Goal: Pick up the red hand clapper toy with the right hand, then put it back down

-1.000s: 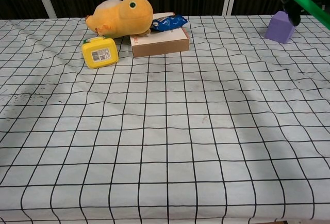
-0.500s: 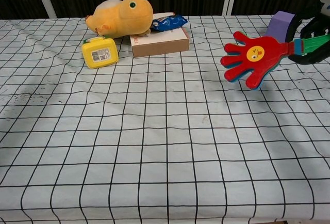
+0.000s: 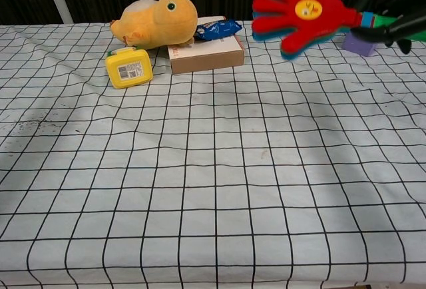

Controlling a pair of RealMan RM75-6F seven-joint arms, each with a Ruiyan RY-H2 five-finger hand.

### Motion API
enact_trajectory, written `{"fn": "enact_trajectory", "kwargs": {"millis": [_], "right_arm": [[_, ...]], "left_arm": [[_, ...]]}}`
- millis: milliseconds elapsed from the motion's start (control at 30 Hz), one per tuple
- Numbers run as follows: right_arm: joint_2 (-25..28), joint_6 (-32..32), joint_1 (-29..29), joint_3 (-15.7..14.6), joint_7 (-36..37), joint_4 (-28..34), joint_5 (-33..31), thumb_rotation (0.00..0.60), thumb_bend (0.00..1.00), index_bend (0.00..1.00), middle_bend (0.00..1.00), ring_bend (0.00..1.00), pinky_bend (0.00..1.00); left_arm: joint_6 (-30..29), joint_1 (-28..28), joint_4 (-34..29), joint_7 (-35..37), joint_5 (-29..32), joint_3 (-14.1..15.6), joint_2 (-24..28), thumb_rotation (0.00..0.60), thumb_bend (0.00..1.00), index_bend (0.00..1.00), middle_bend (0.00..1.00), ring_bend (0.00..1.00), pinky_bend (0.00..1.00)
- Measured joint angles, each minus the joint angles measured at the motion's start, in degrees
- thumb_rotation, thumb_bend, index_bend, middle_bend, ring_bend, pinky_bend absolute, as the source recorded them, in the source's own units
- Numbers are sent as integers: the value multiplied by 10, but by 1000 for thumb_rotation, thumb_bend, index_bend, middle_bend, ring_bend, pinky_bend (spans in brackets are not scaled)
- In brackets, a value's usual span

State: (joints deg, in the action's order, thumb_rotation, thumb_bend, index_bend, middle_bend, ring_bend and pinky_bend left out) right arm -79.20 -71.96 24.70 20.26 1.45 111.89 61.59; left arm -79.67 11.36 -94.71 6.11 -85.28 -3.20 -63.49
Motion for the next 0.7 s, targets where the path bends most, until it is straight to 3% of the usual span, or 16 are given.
{"fn": "enact_trajectory", "kwargs": {"millis": [167, 267, 367, 533, 700], "right_arm": [[14, 19, -24, 33, 247, 30, 34, 600, 987, 877, 729, 641, 703], [23, 28, -33, 42, 330, 35, 51, 600, 986, 877, 729, 641, 703], [31, 36, -37, 42, 354, 30, 60, 600, 978, 877, 728, 641, 703], [45, 50, -29, 20, 275, 5, 55, 600, 969, 876, 729, 641, 703], [46, 35, -15, -4, 35, -16, 15, 600, 956, 877, 729, 641, 703]], "left_arm": [[-1, 0, 1, -1, 0, 0, 0, 600, 0, 0, 0, 0, 18], [-1, 0, 0, 0, 0, 0, 0, 600, 0, 0, 0, 0, 18], [-2, -1, 0, 1, 1, -1, 1, 600, 0, 0, 0, 0, 18], [-1, 0, 0, 0, 2, -1, 1, 600, 0, 0, 0, 0, 18], [-2, -1, 0, 1, 3, -2, 1, 600, 0, 0, 0, 0, 18]]}}
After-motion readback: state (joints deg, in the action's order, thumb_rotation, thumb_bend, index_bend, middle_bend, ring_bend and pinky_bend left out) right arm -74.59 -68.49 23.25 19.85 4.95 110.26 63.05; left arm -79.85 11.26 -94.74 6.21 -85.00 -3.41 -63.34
